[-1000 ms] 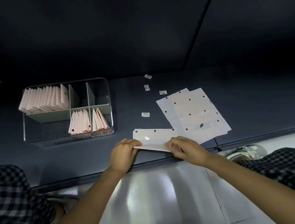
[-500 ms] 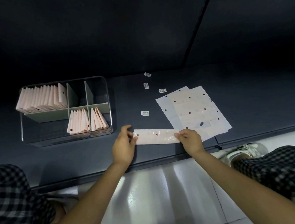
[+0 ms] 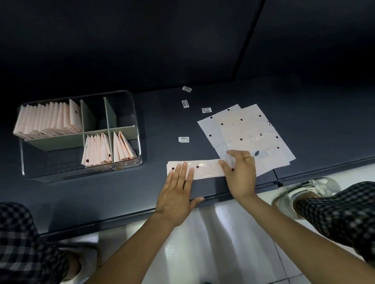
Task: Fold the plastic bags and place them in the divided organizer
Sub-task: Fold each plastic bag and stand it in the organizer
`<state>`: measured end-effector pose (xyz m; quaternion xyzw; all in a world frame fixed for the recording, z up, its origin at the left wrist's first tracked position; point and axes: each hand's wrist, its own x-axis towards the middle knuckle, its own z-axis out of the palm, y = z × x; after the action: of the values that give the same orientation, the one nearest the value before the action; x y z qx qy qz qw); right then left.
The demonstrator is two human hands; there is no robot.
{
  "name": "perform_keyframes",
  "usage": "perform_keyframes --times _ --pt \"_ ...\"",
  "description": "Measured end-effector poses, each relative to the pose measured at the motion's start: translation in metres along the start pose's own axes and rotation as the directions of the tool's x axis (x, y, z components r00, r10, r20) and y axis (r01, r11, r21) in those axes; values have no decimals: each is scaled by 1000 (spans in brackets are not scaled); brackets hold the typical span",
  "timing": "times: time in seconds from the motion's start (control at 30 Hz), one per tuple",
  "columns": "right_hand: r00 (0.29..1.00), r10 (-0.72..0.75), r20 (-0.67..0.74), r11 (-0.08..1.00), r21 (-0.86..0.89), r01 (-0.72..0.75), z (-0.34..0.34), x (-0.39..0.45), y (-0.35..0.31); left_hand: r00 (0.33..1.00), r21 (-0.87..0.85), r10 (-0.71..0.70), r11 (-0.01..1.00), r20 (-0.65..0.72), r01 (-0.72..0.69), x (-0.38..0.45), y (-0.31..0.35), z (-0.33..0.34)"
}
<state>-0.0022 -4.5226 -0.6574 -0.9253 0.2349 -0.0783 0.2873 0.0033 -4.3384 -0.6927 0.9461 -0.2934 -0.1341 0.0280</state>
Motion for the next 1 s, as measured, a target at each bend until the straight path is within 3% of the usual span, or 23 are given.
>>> perform_keyframes --times 0.07,0.13,0.2,0.23,0.4,0.63,0.87,1.0 --pt "958 -284 44 959 13 284 5 -14 -8 1000 -5 1 1000 2 -1 0 1 -1" --pt "825 -480 297 868 29 495 15 -28 -18 1000 -15 4 1000 6 -3 0 2 -1" --pt "672 -548 498 774 -3 633 26 -36 -17 1000 -9 18 1000 21 -18 -1 -1 -1" --pt "648 -529 547 753 -48 656 30 -37 -13 999 -3 30 1000 21 -30 -1 -3 0" --pt "812 -313 492 856 -224 466 20 -27 19 995 17 103 995 -9 -102 -3 -18 -1" --pt "907 -296 299 872 -302 385 0 6 9 987 2 162 987 17 -162 -3 -24 -5" --pt "863 -33 504 827 -471 307 -5 14 -17 978 20 170 985 -119 -169 -12 -23 -19" --pt "744 142 653 900 -399 178 -7 -13 -16 933 28 268 963 -241 -270 -27 -13 -15"
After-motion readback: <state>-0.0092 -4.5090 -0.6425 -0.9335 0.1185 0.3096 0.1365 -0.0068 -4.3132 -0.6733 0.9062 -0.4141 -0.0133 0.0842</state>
